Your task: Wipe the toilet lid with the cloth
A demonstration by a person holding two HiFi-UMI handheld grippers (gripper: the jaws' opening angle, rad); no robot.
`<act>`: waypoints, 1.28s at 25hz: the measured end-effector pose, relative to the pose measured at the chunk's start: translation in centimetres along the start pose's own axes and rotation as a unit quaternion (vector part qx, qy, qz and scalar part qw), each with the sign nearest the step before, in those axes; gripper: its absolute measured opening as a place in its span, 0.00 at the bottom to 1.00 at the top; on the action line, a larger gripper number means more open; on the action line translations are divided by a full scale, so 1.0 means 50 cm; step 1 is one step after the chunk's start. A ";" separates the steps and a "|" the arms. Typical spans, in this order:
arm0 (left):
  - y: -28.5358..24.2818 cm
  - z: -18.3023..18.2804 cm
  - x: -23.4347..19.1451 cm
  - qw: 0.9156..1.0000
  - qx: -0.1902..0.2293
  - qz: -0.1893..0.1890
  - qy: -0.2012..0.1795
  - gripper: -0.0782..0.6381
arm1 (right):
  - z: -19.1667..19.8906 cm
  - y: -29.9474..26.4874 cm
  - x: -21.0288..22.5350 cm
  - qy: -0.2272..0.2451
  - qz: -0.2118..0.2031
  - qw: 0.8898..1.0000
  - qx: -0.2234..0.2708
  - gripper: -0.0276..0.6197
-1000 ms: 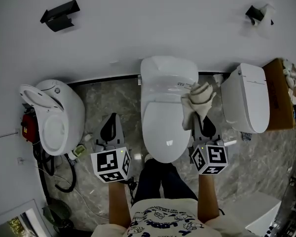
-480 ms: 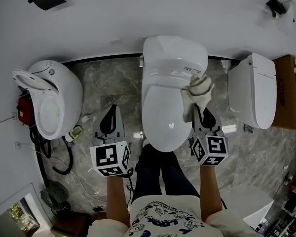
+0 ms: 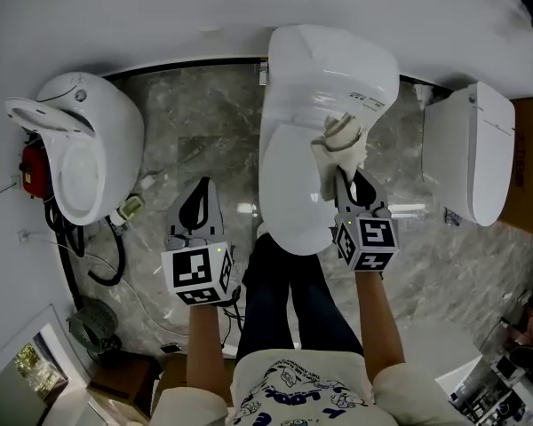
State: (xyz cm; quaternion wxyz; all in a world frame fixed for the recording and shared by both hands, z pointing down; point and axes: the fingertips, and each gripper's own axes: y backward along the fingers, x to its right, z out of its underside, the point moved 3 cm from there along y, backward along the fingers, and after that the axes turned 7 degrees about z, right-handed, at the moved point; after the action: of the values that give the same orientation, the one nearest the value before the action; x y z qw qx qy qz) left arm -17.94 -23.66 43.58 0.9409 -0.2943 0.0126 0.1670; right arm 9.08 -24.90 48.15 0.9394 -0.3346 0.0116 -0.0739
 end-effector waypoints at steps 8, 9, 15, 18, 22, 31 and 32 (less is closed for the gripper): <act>-0.065 0.107 -0.036 1.000 -0.030 -0.009 0.006 0.11 | 0.099 -0.148 -0.041 0.024 -0.016 0.999 -0.043 0.17; -0.072 0.118 -0.038 0.999 -0.032 -0.009 0.007 0.11 | 0.111 -0.166 -0.045 0.028 -0.018 0.998 -0.049 0.17; -0.100 0.175 -0.048 0.999 -0.041 -0.008 0.014 0.11 | 0.190 -0.268 -0.072 0.053 -0.022 0.994 -0.088 0.17; -0.107 0.197 -0.053 0.999 -0.044 -0.008 0.019 0.11 | 0.230 -0.317 -0.088 0.078 -0.028 0.990 -0.112 0.17; -0.111 0.230 -0.056 0.998 -0.049 -0.009 0.027 0.11 | 0.282 -0.370 -0.104 0.109 -0.029 0.983 -0.148 0.17; -0.104 0.286 -0.057 0.997 -0.064 -0.014 0.037 0.11 | 0.367 -0.449 -0.133 0.218 -0.038 0.952 -0.213 0.17; -0.104 0.291 -0.055 0.997 -0.065 -0.013 0.037 0.11 | 0.373 -0.456 -0.134 0.223 -0.036 0.949 -0.220 0.17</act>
State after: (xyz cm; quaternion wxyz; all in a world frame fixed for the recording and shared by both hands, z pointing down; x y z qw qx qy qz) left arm -19.97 -20.41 58.80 0.9207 -0.3613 0.0328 0.1440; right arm 0.79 -29.65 76.79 0.8128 -0.5079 0.2246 -0.1761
